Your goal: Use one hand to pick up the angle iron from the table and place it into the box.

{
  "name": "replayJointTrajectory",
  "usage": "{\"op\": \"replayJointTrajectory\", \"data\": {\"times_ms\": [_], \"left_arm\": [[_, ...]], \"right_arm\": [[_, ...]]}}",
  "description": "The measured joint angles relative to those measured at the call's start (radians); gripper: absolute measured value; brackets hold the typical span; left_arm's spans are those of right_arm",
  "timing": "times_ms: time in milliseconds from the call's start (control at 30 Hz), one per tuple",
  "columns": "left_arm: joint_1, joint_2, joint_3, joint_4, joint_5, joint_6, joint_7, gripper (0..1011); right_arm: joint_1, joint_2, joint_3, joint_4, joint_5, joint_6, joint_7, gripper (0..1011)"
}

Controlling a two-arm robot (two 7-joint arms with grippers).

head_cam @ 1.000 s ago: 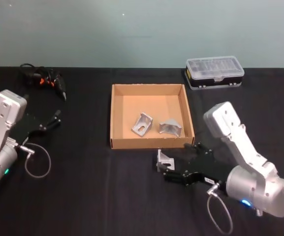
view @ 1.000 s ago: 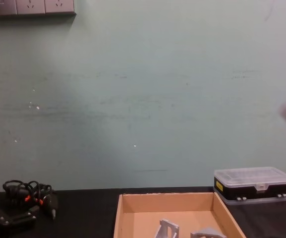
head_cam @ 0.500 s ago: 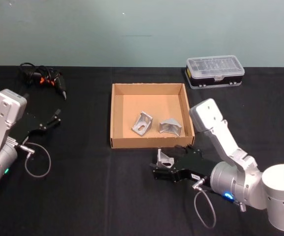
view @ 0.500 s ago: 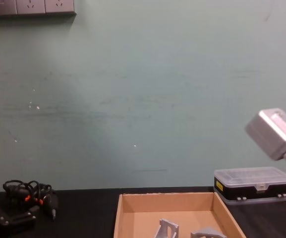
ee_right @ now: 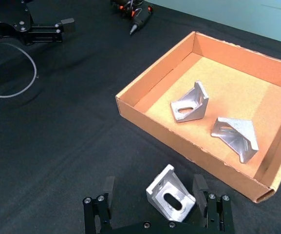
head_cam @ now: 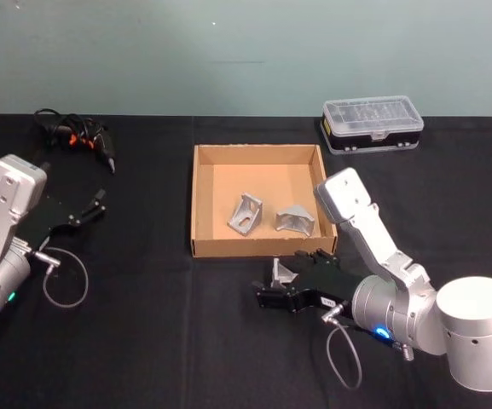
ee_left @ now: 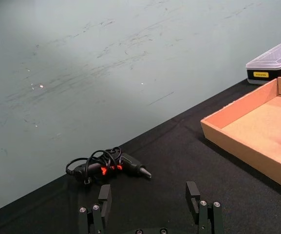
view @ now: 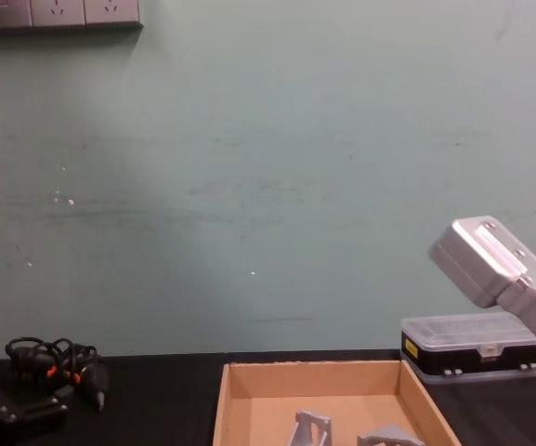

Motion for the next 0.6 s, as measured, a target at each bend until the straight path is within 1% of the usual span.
{"op": "replayJointTrajectory", "data": {"times_ms": [333, 600], "left_arm": [[0.0, 0.0, 0.0, 0.0, 0.0, 0.0, 0.0, 1000], [0.0, 0.0, 0.0, 0.0, 0.0, 0.0, 0.0, 1000]], "right_arm": [[0.006, -0.015, -0.003, 0.014, -0.006, 0.007, 0.0, 1003], [0.005, -0.016, -0.001, 0.018, -0.013, 0.009, 0.002, 1003]]}}
